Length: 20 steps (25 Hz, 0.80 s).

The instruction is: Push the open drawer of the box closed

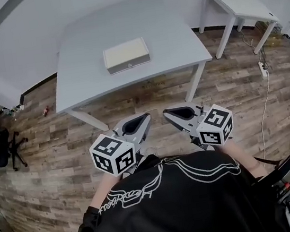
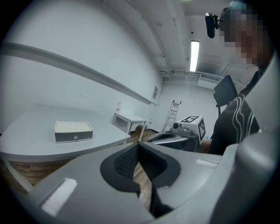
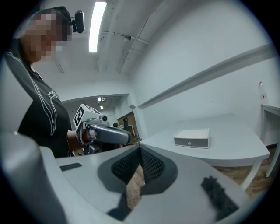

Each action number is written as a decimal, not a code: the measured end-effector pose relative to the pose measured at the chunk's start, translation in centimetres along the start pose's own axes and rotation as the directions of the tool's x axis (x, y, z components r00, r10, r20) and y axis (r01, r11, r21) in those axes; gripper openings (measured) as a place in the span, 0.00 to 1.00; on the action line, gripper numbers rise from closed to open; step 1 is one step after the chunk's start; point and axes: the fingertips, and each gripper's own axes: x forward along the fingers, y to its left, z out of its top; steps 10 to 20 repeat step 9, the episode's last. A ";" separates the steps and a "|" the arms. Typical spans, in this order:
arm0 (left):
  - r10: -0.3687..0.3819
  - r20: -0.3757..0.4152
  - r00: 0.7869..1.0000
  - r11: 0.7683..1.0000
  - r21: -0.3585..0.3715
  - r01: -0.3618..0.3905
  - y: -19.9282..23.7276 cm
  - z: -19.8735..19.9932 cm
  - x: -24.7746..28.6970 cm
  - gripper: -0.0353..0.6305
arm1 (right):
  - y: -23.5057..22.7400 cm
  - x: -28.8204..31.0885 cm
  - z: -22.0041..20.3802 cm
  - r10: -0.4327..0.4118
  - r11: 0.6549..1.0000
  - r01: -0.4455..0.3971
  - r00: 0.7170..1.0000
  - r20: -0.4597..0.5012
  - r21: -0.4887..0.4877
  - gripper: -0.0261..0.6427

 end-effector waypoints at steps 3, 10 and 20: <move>0.003 0.013 1.000 1.000 0.016 -0.003 -0.9 0.3 -0.3 0.06 | 0.7 -0.6 0.5 0.000 1.000 0.000 1.000 0.011 -0.024 0.05; -0.007 0.018 1.000 1.000 0.030 0.006 -2.2 0.1 -1.4 0.06 | 2.6 -0.6 0.7 0.016 0.999 -0.016 1.000 0.015 -0.044 0.05; -0.007 0.018 1.000 1.000 0.030 0.006 -2.2 0.1 -1.4 0.06 | 2.6 -0.6 0.7 0.016 0.999 -0.016 1.000 0.015 -0.044 0.05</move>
